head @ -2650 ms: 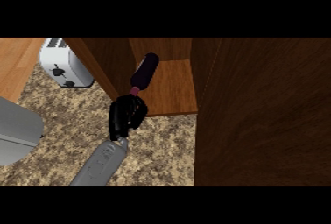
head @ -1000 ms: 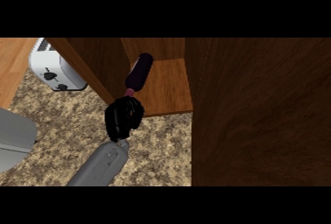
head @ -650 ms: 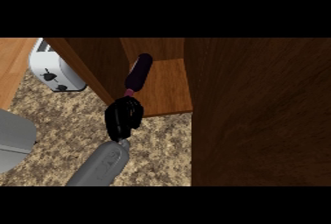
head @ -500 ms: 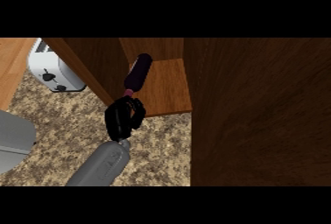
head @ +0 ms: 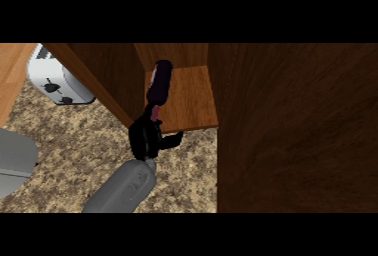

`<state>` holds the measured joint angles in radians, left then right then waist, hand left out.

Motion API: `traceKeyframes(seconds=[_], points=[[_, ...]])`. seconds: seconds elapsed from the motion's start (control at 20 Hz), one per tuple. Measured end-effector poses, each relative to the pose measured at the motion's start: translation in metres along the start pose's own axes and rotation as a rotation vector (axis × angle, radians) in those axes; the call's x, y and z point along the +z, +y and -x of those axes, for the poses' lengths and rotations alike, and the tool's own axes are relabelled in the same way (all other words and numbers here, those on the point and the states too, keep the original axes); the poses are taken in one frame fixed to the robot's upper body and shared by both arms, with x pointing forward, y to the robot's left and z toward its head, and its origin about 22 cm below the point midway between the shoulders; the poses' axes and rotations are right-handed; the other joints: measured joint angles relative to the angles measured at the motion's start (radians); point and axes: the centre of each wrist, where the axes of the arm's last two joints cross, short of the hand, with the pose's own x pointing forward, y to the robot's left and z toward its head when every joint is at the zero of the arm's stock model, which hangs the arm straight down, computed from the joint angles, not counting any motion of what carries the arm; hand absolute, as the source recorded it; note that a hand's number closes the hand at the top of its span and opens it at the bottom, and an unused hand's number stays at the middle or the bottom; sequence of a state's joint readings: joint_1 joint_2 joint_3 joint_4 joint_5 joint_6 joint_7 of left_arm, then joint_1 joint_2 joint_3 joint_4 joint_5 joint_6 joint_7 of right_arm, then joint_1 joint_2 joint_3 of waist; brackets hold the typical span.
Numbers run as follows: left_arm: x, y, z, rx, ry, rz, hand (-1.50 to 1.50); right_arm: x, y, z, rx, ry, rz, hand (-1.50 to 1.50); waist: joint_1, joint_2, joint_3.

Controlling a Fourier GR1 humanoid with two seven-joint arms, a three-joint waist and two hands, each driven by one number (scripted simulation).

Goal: Pick up the wine, place it into the cabinet and close the cabinet

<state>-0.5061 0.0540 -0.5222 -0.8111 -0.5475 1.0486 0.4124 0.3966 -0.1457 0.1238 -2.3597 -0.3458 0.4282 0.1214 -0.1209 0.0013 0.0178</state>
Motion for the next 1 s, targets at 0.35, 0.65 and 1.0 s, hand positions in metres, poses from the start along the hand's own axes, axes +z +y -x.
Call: traceKeyframes(seconds=[0.35,0.65,1.0], points=[[-0.013,-0.015,-0.054,-0.022,-0.065,0.122,-1.50,0.002,-0.002,-0.001,0.005,0.009,0.008,-1.50,0.001,0.012,-0.013],[-0.025,-0.010,-0.082,0.074,-0.102,0.152,-1.50,0.006,-0.001,0.000,-0.007,0.011,0.007,-1.50,0.008,0.017,-0.019],[-0.054,0.000,-0.102,0.213,-0.160,0.076,-1.50,0.007,-0.001,0.000,-0.015,0.012,0.015,-1.50,0.021,0.023,-0.021]])
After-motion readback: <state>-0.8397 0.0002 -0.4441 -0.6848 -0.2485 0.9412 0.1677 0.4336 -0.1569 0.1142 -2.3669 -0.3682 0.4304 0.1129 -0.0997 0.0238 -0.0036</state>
